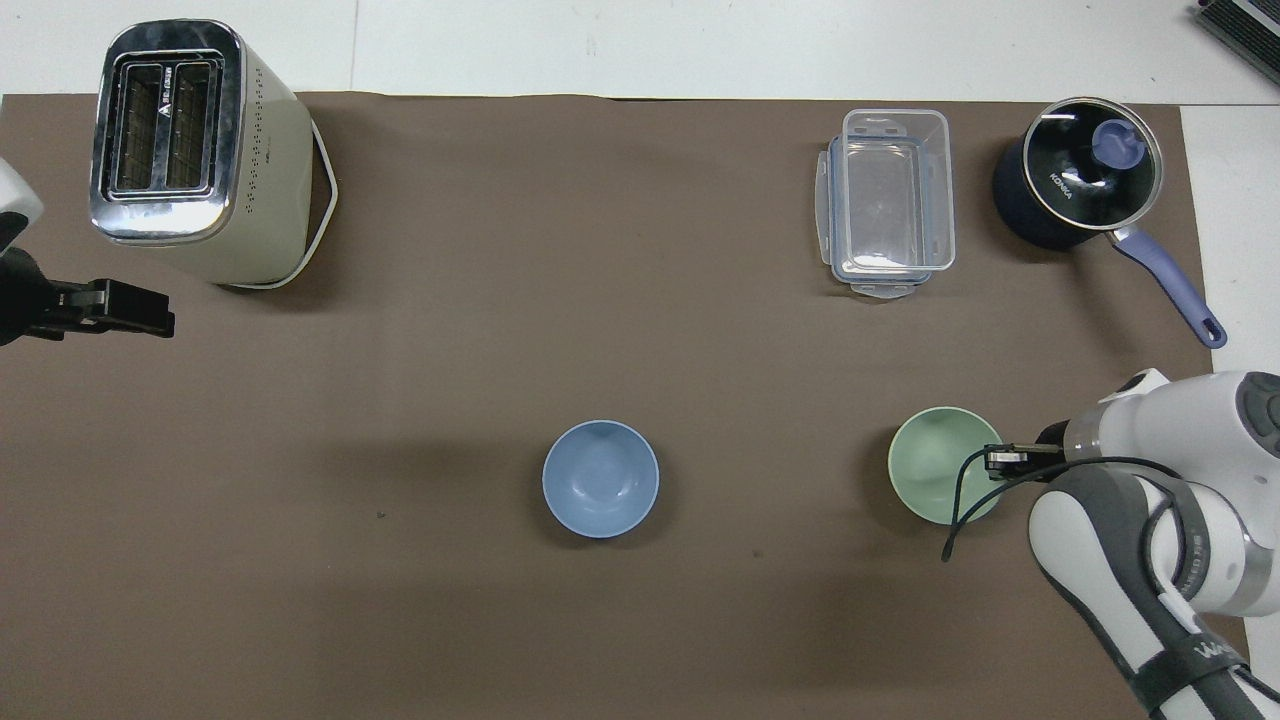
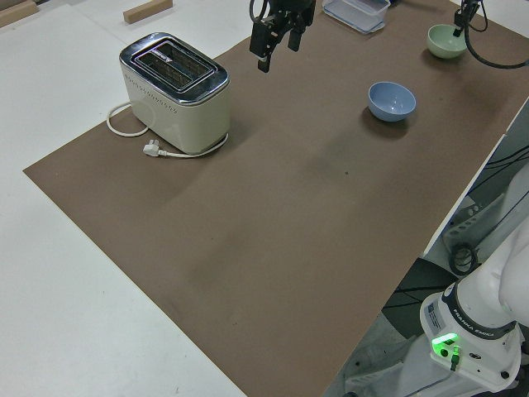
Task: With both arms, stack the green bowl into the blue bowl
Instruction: 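Carry the green bowl with the right gripper over the blue bowl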
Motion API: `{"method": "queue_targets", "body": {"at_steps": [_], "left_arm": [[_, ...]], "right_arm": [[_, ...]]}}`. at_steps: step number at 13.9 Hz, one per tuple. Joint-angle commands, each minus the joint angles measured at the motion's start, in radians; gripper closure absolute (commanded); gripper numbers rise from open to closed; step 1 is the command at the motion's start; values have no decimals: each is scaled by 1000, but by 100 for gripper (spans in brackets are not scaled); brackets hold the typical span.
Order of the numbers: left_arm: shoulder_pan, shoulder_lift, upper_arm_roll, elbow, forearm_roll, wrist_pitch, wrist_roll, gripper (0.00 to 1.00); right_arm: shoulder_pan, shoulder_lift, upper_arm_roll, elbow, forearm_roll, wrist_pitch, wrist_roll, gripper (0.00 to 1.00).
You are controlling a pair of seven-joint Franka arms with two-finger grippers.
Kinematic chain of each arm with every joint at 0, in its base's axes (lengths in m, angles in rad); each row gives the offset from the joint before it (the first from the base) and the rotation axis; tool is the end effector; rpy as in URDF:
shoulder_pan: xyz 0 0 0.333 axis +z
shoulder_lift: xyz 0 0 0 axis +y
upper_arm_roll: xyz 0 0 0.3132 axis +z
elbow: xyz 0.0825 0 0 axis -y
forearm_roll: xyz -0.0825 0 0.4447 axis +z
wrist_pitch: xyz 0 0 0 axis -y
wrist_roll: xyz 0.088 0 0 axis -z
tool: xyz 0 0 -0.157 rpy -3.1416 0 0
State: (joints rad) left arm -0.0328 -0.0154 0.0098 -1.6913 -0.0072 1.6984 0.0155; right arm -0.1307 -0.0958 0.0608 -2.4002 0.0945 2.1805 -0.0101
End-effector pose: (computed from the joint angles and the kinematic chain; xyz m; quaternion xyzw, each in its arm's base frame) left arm 0.6199 -0.0153 0.5278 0.9998 -0.0188 0.0112 0.0037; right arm 0.5051 -0.0286 0.2496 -0.9957 0.0595 0.0604 0.0365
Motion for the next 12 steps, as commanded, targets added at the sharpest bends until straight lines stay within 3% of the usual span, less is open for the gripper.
{"method": "queue_targets", "body": {"at_steps": [1, 3, 9, 12], "left_arm": [[10, 15, -7, 99, 26, -112, 1, 0], [10, 23, -7, 140, 29, -172, 3, 0], [10, 12, -7, 125, 22, -158, 3, 0], [7, 12, -7, 125, 22, -160, 3, 0]], "right_arm": [[66, -41, 10, 55, 45, -99, -5, 100], [112, -48, 10, 70, 79, -102, 12, 100], [328, -47, 11, 105, 123, -88, 232, 100], [445, -9, 11, 180, 128, -79, 378, 100]]}}
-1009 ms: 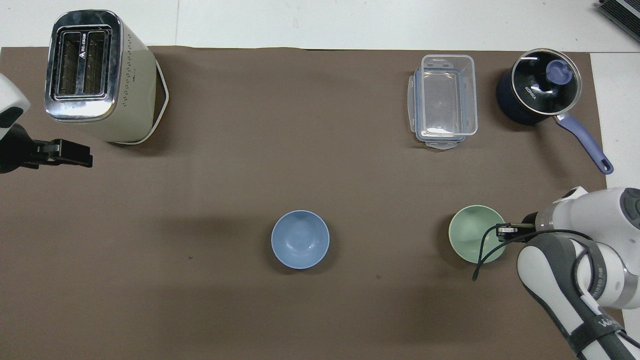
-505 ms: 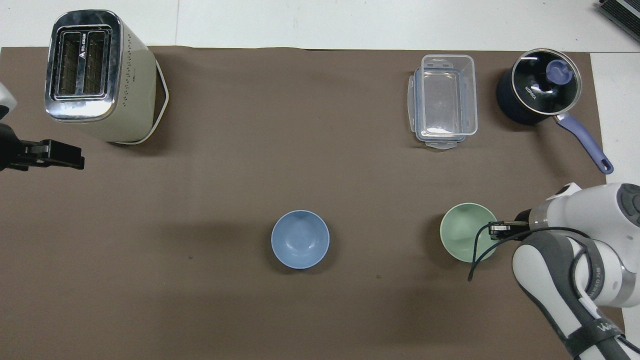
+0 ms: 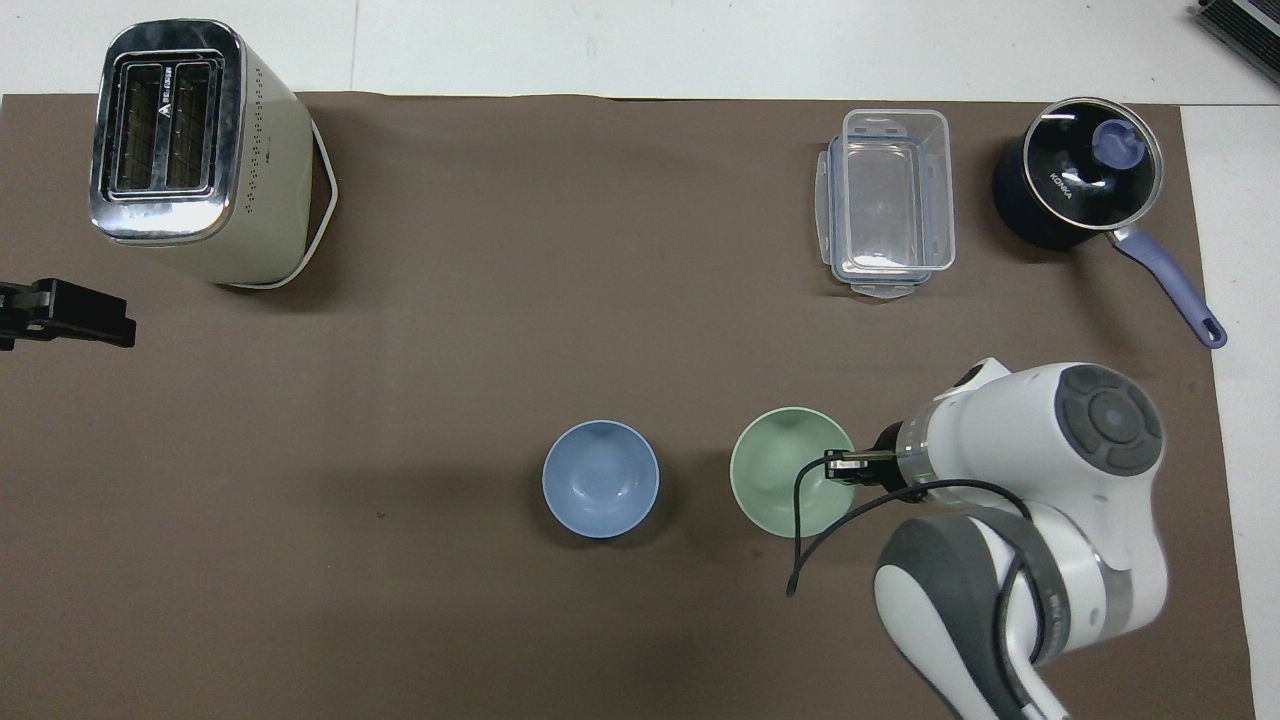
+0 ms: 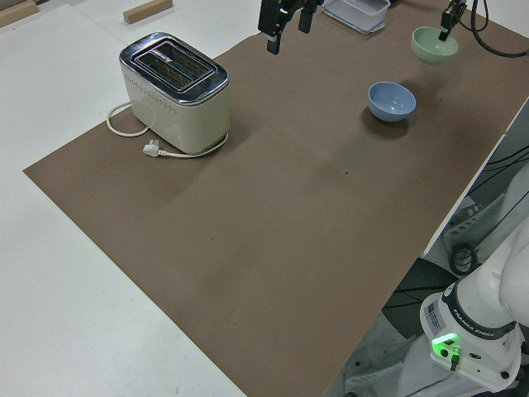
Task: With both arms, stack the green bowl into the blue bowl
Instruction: 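Carry the green bowl with the right gripper over the blue bowl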
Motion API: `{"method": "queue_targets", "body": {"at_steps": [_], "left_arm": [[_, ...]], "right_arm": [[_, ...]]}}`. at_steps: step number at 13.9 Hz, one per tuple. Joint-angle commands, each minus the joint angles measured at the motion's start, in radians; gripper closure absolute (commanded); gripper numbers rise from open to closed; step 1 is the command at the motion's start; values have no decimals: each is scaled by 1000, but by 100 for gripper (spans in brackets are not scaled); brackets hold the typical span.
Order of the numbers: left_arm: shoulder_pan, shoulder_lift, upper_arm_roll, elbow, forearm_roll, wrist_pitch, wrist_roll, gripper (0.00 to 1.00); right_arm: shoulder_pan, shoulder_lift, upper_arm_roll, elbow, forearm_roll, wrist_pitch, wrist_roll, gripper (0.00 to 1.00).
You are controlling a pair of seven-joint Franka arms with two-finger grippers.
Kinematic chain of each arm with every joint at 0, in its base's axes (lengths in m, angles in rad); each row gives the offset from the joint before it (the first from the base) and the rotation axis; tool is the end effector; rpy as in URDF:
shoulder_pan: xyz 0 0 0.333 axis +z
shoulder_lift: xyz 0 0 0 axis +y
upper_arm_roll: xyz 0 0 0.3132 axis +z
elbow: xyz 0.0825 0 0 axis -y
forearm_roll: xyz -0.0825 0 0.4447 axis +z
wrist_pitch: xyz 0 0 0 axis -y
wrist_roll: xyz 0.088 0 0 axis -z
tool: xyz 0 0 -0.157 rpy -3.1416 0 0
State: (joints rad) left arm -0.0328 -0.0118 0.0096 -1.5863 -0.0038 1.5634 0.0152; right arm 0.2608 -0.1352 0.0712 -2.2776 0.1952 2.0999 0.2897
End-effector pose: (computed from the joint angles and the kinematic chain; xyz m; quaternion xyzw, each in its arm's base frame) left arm 0.6099 -0.0147 0.5700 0.9998 -0.0192 -0.0056 0.0019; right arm 0.5052 0.1924 0.3238 -0.9962 0.0303 0.0440 0.0681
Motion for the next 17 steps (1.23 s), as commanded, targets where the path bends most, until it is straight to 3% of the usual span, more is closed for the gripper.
{"method": "queue_targets", "body": {"at_steps": [1, 7, 17], "left_arm": [[7, 9, -7, 20, 19, -25, 2, 0], [8, 9, -7, 20, 19, -25, 3, 0], [10, 9, -7, 20, 19, -25, 3, 0]], "right_arm": [[95, 52, 1, 78, 42, 15, 144, 100], [244, 172, 1, 157, 92, 100, 272, 100], [294, 232, 1, 136, 92, 189, 335, 100]]}}
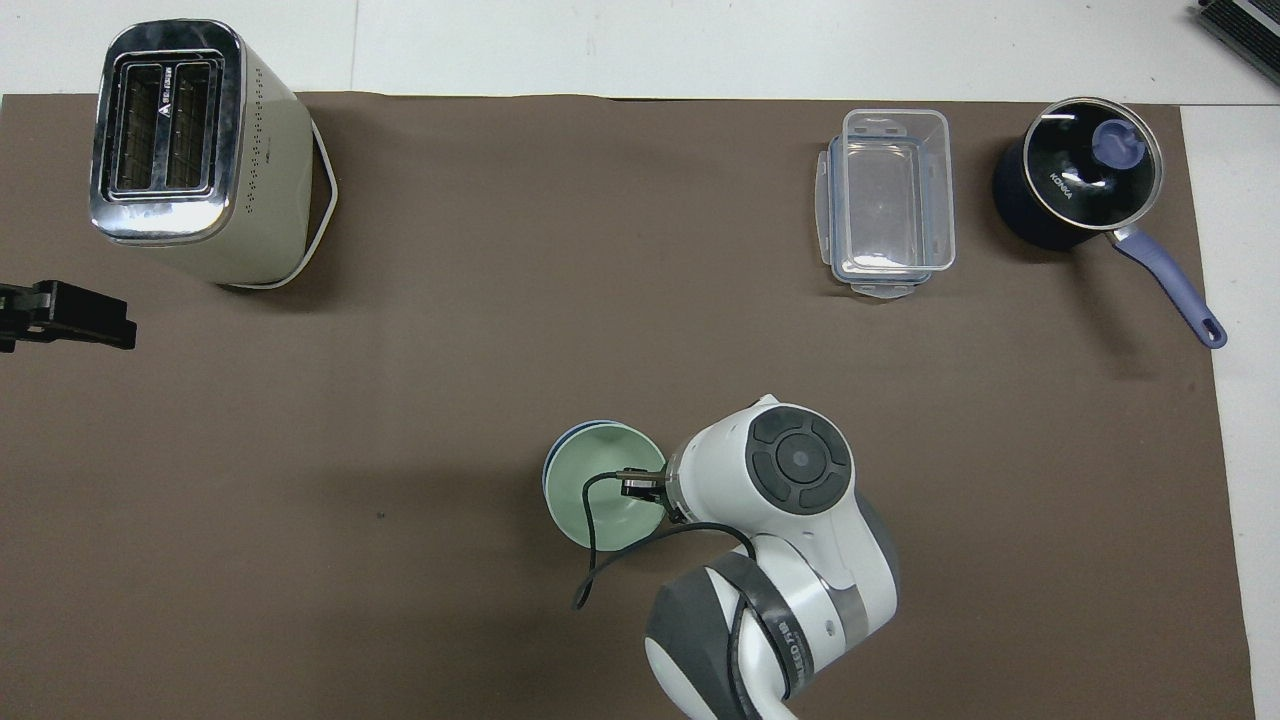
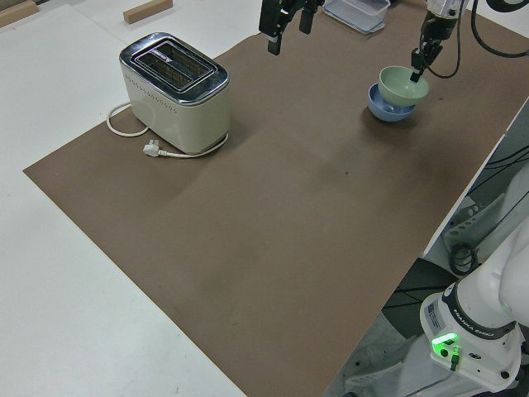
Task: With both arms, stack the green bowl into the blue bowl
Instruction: 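Carry the green bowl with the right gripper over the blue bowl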
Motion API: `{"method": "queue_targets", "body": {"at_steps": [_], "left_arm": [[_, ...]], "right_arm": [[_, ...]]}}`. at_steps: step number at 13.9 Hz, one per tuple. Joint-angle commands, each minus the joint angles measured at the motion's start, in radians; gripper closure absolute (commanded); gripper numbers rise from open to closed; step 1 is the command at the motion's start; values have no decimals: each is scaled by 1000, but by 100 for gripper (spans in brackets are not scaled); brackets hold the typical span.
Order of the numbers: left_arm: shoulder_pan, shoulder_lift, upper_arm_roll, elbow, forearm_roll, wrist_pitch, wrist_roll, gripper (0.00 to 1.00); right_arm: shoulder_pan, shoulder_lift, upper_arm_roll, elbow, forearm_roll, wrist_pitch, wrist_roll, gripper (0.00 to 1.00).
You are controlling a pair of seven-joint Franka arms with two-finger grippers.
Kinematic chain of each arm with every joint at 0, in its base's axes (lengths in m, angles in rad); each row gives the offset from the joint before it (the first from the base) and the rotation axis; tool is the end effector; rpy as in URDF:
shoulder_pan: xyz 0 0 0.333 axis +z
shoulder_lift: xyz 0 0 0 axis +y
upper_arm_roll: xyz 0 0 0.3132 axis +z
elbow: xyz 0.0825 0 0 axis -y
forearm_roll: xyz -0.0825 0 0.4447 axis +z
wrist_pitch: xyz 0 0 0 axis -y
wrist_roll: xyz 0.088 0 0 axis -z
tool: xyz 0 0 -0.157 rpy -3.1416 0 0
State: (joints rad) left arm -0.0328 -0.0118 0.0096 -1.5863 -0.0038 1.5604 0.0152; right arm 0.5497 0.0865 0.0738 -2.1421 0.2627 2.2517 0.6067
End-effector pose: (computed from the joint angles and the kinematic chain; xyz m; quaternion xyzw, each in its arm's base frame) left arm 0.6094 -0.0147 0.5698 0.9998 -0.0192 -0.0071 0.0019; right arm 0.4806 0.3672 0.2784 -0.9916 0.0731 0.0518 0.0930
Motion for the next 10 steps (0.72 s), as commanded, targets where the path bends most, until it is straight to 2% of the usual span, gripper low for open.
{"method": "queue_targets", "body": {"at_steps": [1, 7, 8, 9, 10], "left_arm": [[10, 9, -7, 20, 19, -22, 3, 0], [10, 9, -7, 20, 19, -22, 3, 0], [10, 9, -7, 20, 19, -22, 3, 0], [10, 9, -7, 20, 19, -22, 3, 0], [10, 9, -7, 20, 19, -22, 3, 0]], "right_arm": [[6, 16, 0, 1, 24, 40, 19, 100], [18, 44, -2, 1, 24, 95, 18, 100], [21, 44, 0, 1, 24, 95, 18, 96], [21, 44, -2, 1, 24, 95, 16, 86], [21, 44, -2, 1, 24, 94, 15, 83]]}}
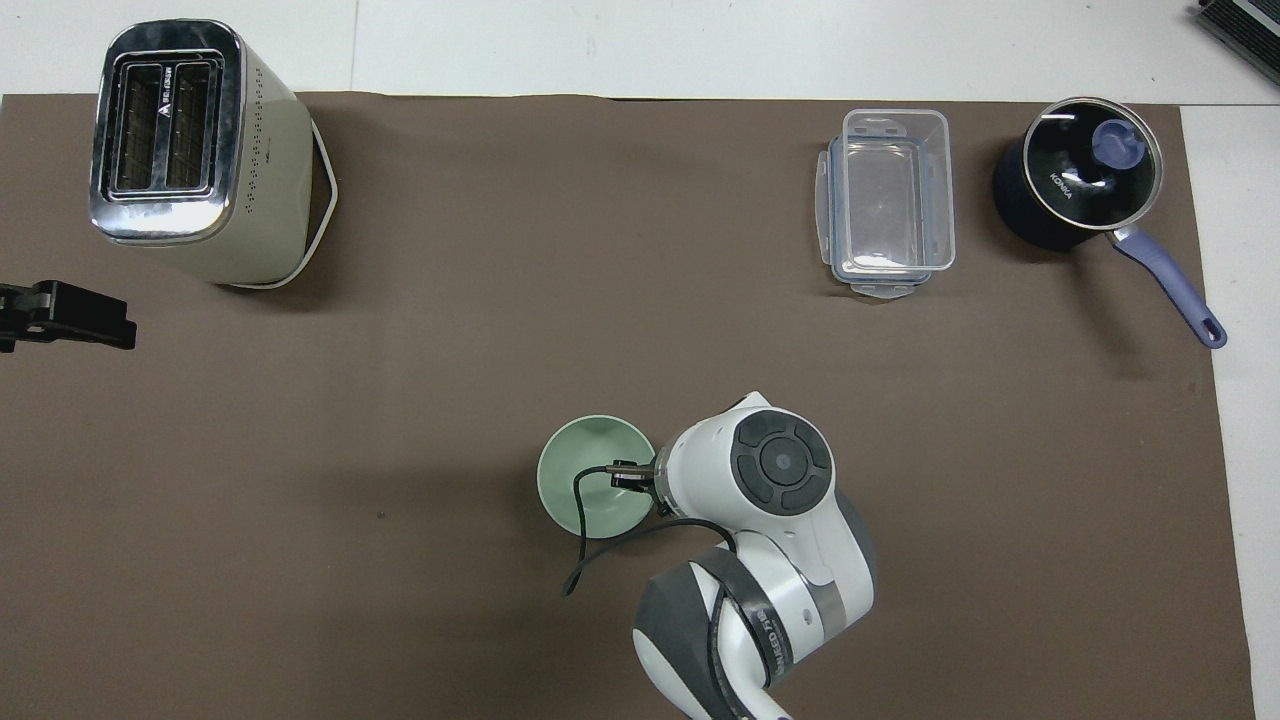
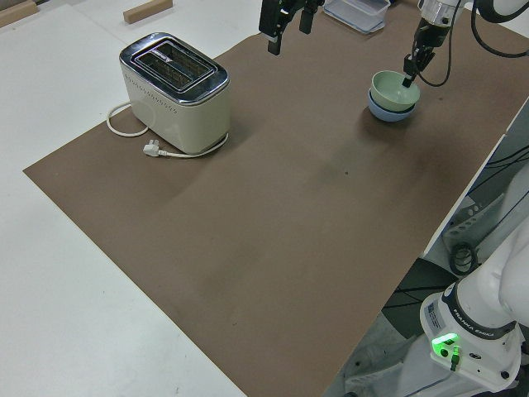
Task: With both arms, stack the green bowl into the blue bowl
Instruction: 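Lower the green bowl into the blue bowl and open the right gripper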
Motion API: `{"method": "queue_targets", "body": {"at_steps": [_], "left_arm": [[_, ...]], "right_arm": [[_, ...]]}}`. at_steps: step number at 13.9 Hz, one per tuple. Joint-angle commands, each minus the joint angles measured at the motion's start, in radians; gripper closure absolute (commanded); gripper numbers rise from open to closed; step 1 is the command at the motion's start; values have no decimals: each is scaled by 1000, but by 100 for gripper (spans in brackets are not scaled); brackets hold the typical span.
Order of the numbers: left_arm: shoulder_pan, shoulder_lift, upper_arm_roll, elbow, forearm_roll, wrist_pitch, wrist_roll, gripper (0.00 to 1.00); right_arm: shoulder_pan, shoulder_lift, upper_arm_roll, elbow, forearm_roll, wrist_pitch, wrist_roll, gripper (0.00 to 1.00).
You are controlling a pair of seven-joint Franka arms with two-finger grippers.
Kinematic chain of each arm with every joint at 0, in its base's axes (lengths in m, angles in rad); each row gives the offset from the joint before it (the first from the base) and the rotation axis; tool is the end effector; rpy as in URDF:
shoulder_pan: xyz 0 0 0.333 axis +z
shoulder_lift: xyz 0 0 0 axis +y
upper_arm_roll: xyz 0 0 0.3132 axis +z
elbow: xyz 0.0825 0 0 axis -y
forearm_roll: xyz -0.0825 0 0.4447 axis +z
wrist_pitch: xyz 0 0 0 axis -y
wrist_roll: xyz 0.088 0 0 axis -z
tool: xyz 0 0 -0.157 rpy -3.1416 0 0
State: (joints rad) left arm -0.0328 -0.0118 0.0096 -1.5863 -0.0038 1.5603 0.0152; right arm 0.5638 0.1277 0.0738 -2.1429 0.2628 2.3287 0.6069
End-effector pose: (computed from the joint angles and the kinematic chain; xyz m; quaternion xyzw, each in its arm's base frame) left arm 0.6094 -0.0147 0.5698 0.9998 -0.0192 -0.0071 0.0019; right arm 0.4843 0.3765 0.2600 -0.9917 0.0725 0.0365 0.0999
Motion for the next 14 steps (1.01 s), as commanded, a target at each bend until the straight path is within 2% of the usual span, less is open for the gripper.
{"method": "queue_targets", "body": {"at_steps": [1, 4, 5, 9, 10, 14], "left_arm": [[10, 9, -7, 20, 19, -22, 3, 0], [10, 9, -7, 20, 19, -22, 3, 0], [10, 9, -7, 20, 19, -22, 3, 0], [10, 9, -7, 20, 19, -22, 3, 0], [10, 9, -7, 20, 19, -22, 3, 0], [10, 9, -7, 20, 19, -22, 3, 0]], "right_arm": [[8, 1, 0, 1, 23, 17, 14, 80], [5, -16, -2, 6, 19, 3, 7, 70], [2, -26, -3, 6, 16, 0, 7, 63], [-45, -101, -14, 17, 4, -72, -19, 5], [-88, -129, -14, 20, -7, -104, -51, 0], [-255, -209, -16, 52, -59, -205, -200, 0]]}}
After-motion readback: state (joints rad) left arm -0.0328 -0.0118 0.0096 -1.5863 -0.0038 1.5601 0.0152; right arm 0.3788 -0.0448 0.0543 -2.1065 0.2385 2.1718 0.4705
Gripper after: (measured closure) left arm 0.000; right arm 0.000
